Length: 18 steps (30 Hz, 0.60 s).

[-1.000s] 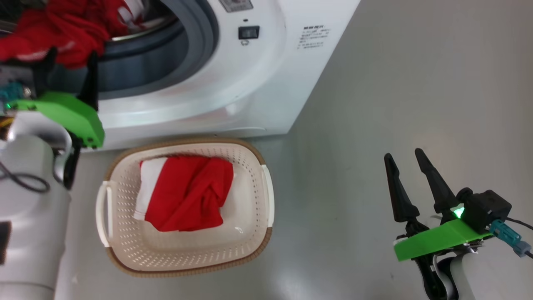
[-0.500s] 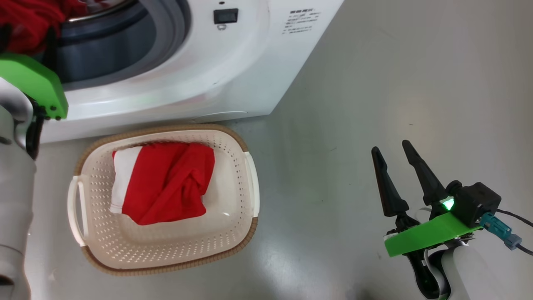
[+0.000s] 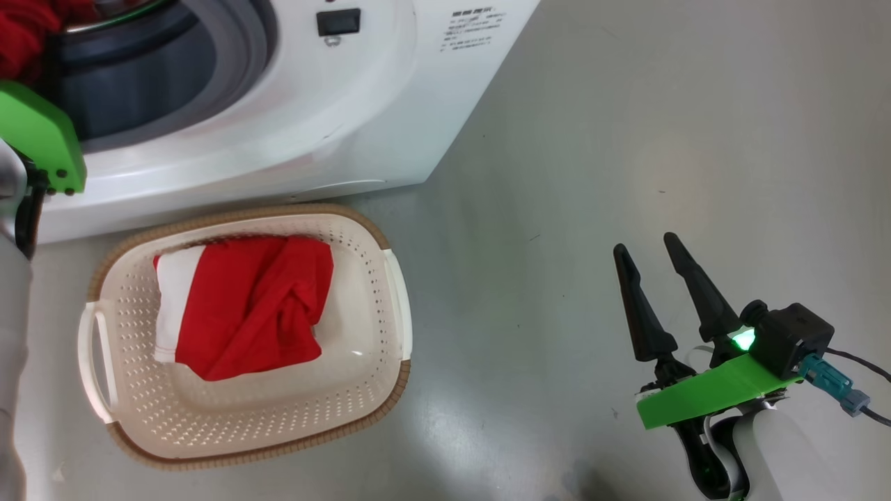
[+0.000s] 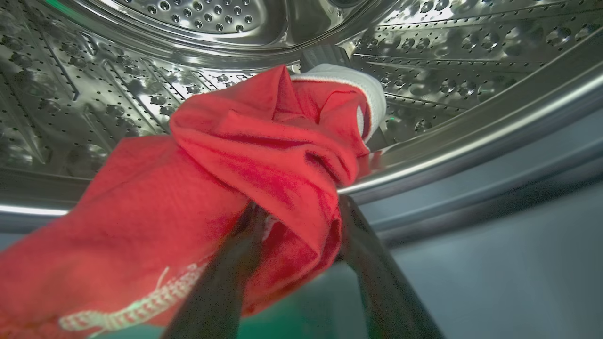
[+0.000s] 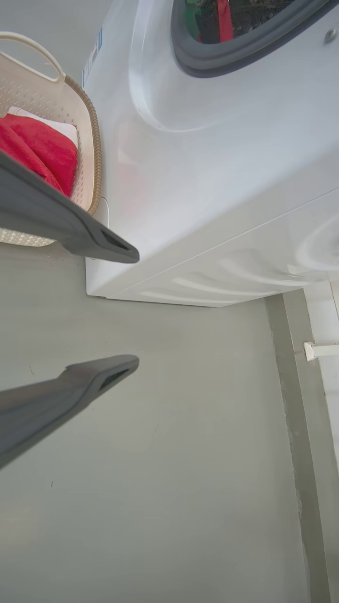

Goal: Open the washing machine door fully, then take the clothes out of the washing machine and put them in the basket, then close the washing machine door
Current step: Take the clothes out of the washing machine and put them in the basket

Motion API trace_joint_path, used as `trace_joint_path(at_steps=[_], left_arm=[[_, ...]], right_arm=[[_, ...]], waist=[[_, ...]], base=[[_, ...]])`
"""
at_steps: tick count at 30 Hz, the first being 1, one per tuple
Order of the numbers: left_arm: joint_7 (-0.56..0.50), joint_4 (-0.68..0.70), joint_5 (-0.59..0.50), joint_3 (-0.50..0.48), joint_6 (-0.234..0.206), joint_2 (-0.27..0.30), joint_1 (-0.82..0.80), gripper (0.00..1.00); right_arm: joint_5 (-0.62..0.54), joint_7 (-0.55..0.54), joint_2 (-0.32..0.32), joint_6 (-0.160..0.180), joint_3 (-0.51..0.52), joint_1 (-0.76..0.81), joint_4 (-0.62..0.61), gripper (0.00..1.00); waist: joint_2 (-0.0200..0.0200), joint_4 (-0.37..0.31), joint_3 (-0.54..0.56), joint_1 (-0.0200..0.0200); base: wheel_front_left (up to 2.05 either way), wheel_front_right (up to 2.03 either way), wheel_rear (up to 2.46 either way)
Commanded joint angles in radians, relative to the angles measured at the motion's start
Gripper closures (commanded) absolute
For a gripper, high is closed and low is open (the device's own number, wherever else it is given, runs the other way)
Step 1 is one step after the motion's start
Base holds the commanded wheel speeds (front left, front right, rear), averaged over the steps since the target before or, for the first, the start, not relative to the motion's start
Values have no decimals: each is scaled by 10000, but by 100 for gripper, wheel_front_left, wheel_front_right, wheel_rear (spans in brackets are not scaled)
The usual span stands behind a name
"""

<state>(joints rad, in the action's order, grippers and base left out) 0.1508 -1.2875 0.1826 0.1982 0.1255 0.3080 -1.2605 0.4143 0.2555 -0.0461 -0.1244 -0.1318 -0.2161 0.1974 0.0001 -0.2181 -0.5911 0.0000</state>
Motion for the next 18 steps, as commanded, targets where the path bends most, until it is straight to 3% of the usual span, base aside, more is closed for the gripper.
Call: trace_joint_path(at_steps=[1,13,18], left_arm=[[65,129,-87,-71,41,557,-120,98],[971,176,280,-163,-46,294,234,100],[1100,1085,591,-435,-36,46,796,100]], right_arm=[[23,63,-41,-63,-190,-40,-250,0],[-95,63,-41,-63,31,2,-188,0],[-194,63,-41,-63,124,81,-86,0]], waist=[[-1,-23,-6,0],[-1,362,400,0],[-1,668,764,0]], base=[[0,0,0],[0,0,0],[0,0,0]])
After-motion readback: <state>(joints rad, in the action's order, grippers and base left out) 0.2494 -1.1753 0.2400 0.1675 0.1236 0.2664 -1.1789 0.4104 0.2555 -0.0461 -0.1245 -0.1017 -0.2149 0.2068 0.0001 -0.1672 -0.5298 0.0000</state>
